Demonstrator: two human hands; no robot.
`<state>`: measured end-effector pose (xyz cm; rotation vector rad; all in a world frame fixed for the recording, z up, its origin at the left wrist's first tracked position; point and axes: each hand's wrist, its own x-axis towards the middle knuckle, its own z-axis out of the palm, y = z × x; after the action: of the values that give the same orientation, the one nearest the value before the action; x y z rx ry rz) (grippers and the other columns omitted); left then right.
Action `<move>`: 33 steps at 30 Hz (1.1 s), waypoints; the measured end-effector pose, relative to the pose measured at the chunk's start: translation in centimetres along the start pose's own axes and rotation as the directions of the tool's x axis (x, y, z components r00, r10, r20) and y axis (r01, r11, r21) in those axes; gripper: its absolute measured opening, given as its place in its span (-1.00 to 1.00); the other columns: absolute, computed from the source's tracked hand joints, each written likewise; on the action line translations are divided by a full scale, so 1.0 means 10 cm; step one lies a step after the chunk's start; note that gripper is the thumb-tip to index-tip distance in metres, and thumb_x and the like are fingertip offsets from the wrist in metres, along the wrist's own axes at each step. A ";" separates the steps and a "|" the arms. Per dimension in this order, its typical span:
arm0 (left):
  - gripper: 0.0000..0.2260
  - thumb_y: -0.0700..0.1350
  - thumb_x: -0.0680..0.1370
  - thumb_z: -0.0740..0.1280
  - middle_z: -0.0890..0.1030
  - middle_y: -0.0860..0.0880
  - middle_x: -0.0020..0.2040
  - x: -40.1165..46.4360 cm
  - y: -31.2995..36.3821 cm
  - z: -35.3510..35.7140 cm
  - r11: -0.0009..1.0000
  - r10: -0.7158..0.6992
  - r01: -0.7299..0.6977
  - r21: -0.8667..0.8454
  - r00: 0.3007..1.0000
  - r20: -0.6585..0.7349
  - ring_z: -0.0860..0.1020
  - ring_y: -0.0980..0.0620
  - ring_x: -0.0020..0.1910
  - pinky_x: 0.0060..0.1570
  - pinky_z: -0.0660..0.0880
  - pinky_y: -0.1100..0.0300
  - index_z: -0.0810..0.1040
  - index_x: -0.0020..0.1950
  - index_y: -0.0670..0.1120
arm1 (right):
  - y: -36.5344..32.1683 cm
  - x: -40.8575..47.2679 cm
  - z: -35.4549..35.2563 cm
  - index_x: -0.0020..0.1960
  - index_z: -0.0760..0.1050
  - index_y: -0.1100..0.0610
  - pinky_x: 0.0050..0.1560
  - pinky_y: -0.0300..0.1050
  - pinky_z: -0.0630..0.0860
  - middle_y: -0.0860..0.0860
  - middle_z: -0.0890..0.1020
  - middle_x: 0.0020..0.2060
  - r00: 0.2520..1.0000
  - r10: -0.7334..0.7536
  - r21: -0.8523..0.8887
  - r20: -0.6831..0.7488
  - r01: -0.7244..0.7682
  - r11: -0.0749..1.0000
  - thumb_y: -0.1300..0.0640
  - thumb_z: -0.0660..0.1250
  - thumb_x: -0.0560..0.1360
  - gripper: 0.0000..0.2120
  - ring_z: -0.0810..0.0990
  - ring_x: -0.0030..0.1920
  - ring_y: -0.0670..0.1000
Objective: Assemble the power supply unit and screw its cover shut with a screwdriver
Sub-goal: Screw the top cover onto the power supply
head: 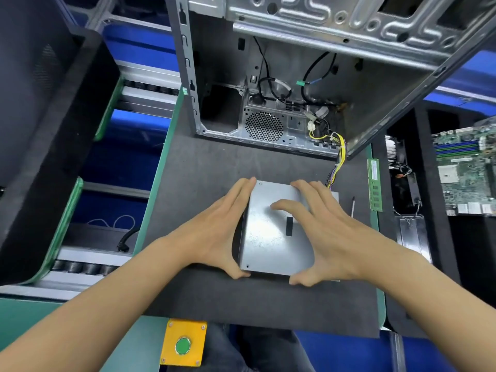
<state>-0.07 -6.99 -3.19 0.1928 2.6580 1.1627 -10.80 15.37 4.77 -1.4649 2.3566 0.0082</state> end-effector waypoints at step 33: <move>-0.64 -0.19 0.69 0.08 0.54 0.20 -0.33 0.09 0.99 0.15 0.727 -0.595 0.337 -0.598 0.744 -0.305 0.46 0.15 -0.35 -0.29 0.38 0.34 0.49 0.29 0.19 | -0.12 -0.24 0.25 0.16 0.57 -0.18 0.01 -0.04 0.59 -0.14 0.70 -0.05 0.655 0.751 0.954 0.083 -0.270 0.131 0.20 0.13 0.64 -0.65 0.66 0.00 -0.02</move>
<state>-0.25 0.95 3.02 -0.9583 2.3703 1.8199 -8.09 17.36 3.41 0.0630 2.2636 -1.3960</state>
